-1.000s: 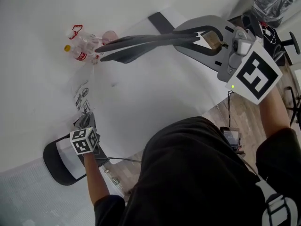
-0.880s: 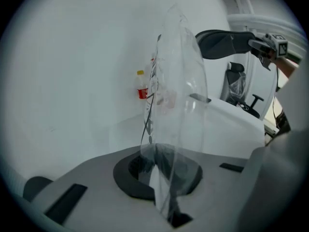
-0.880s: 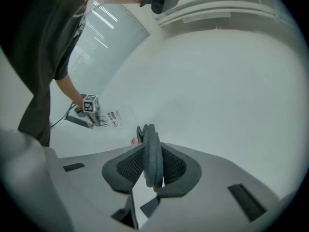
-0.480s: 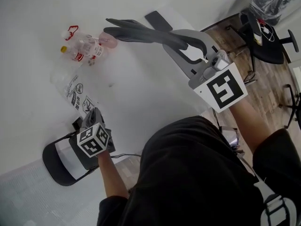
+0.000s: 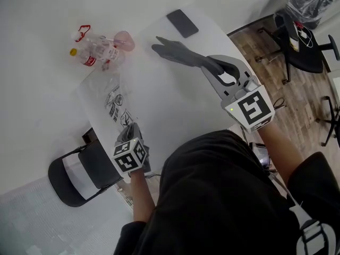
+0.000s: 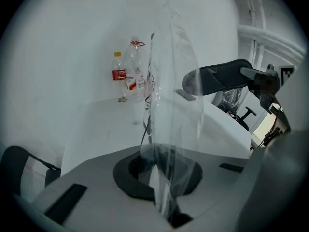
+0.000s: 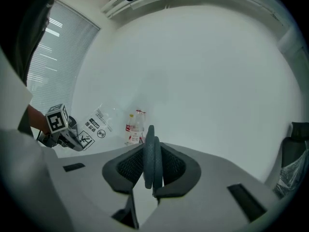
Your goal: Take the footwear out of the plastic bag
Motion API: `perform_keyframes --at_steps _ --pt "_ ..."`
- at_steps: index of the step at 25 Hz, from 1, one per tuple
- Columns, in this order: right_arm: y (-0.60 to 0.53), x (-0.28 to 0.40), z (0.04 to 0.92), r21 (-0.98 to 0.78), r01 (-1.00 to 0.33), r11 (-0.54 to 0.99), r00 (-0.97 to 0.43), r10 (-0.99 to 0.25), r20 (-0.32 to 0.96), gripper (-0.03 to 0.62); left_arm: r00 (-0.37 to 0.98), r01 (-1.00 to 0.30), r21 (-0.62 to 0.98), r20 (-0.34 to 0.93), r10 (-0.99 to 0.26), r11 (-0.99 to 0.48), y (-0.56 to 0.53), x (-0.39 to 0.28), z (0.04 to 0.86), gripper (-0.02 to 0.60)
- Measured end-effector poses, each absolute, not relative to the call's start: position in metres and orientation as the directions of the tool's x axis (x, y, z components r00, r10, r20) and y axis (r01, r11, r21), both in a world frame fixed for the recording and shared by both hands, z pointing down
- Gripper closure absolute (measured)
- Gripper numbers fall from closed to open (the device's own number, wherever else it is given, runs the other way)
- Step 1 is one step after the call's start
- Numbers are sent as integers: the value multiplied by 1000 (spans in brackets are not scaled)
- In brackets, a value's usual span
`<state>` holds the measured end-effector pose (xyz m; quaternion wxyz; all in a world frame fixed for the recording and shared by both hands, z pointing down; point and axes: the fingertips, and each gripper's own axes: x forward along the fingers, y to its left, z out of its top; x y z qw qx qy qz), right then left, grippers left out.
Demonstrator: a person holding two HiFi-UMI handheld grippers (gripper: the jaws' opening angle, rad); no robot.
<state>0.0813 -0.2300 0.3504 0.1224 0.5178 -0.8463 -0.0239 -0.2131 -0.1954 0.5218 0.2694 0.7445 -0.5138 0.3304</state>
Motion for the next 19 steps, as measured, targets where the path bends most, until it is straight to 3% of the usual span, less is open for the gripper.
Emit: perform_keyframes --at_steps 19 --pt "-229 73 350 189 -845 500 -468 -863 189 514 260 -934 52 775 -576 -352 -194 -212 523 558"
